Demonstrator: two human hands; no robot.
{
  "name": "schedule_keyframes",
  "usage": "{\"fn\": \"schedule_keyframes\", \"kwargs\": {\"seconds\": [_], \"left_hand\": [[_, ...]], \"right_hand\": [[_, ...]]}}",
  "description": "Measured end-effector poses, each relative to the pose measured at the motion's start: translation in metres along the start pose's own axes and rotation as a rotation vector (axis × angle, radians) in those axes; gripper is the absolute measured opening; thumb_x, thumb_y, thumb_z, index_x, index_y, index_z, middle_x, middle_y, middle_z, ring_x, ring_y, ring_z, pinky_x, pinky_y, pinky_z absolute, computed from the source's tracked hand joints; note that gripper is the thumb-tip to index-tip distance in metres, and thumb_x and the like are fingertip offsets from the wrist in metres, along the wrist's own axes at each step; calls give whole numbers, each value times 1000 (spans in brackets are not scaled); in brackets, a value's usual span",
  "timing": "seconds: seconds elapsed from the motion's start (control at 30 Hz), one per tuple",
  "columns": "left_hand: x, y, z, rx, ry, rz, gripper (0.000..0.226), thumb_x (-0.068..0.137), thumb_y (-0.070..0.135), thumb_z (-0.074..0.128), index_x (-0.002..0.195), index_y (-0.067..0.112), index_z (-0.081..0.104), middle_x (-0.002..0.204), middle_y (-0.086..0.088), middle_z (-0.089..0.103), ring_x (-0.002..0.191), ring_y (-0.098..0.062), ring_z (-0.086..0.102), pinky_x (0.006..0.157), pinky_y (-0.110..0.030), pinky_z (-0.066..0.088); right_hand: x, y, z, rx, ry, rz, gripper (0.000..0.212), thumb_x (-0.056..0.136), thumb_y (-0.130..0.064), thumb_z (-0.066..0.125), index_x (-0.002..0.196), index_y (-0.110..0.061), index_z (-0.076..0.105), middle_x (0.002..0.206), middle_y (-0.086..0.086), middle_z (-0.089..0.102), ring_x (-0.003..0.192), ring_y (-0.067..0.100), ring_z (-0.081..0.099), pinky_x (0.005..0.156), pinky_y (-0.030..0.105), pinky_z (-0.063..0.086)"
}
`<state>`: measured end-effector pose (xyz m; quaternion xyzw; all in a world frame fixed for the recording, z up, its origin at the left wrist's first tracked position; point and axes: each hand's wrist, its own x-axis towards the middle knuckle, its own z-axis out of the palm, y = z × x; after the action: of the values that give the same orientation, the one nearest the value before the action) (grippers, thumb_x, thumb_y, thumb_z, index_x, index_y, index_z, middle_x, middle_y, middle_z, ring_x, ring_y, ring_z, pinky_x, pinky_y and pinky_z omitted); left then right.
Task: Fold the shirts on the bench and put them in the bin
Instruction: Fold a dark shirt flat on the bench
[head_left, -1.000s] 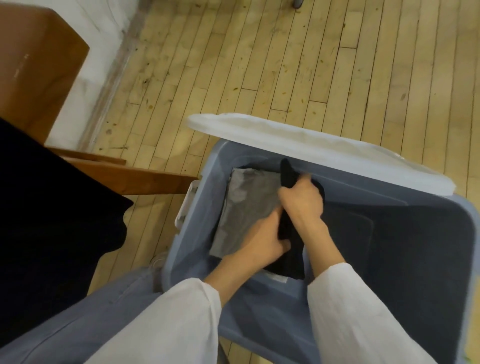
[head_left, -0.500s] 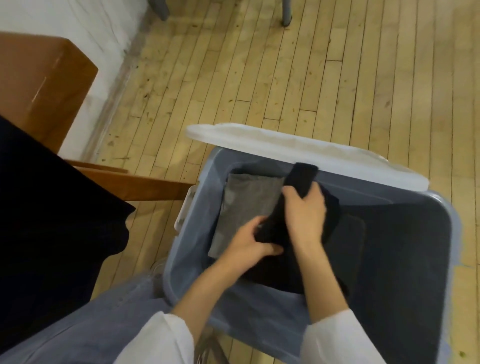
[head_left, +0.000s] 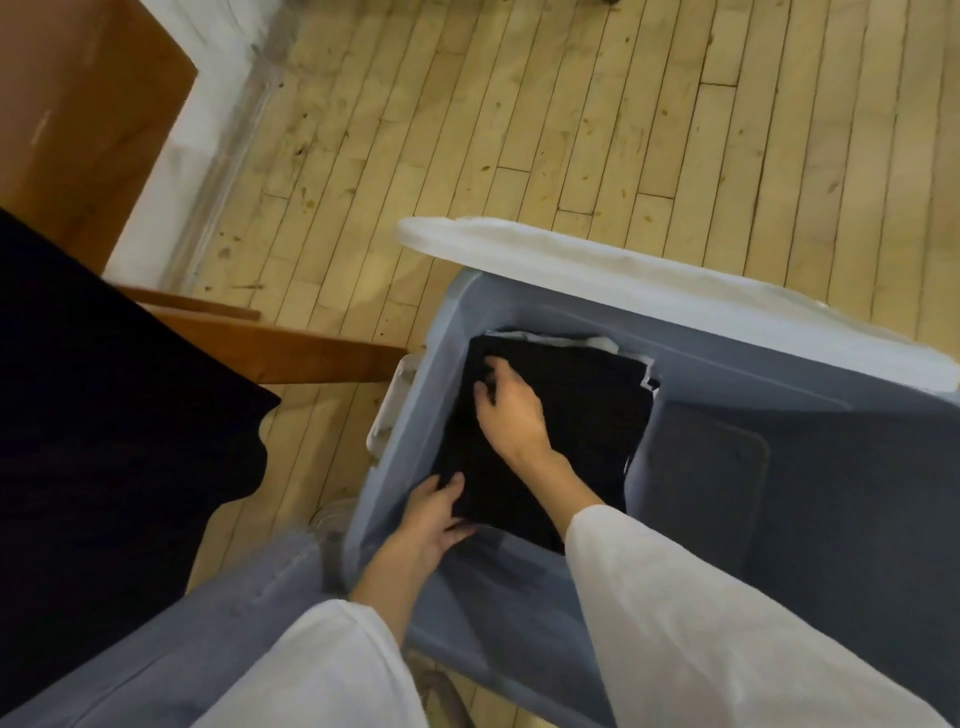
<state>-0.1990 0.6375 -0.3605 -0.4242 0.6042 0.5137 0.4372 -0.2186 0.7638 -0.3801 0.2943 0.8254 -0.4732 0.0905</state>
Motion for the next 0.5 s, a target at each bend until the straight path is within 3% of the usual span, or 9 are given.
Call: {"fn": "schedule_keyframes", "kwargs": {"seconds": [0.07,0.13,0.2,0.3,0.4,0.5], "left_hand": [[6,-2,-1,-6,4,-5,60,95,14,56,147,16,27,129,-8,51,100,-28,52,82,-42,48],[9,-2,-1,-11,-1,-14,59,92,12,59,145,15,32,132,-6,50,108,-28,51,84,-40,46],[10,-1,0,-43,-15,-30,55,89,10,62,140,13,41,134,-9,52,111,-29,53,80,-38,47],[6,0,3,-149,-57,-87,42,88,11,63,128,9,51,116,-11,60,94,-24,58,76,-35,47],[4,-7,0,-277,-117,-148,48,86,18,67,130,10,51,120,-14,60,108,-27,56,88,-38,44],[1,-10,1,-264,-139,-139,53,86,14,67,135,9,48,129,-18,56,117,-31,54,93,-40,46]], "right_hand": [[-2,13,-12,-151,202,-121,35,88,-8,53,122,-8,58,116,14,62,103,35,58,85,44,48],[-2,26,-32,-323,353,-140,39,80,-2,57,118,-5,62,114,17,62,103,39,56,86,44,44],[-2,31,-53,-439,330,-70,46,80,-3,57,126,-6,56,124,18,57,114,40,49,95,46,37],[-2,40,-79,-605,305,40,47,83,-12,58,129,-8,52,127,17,55,118,39,43,95,46,32],[-3,53,-103,-694,200,130,46,87,-36,60,126,-11,54,127,14,52,121,36,40,95,43,32],[-2,60,-111,-665,144,-53,42,85,-36,64,119,-13,59,121,12,54,116,34,44,95,42,35]]}}
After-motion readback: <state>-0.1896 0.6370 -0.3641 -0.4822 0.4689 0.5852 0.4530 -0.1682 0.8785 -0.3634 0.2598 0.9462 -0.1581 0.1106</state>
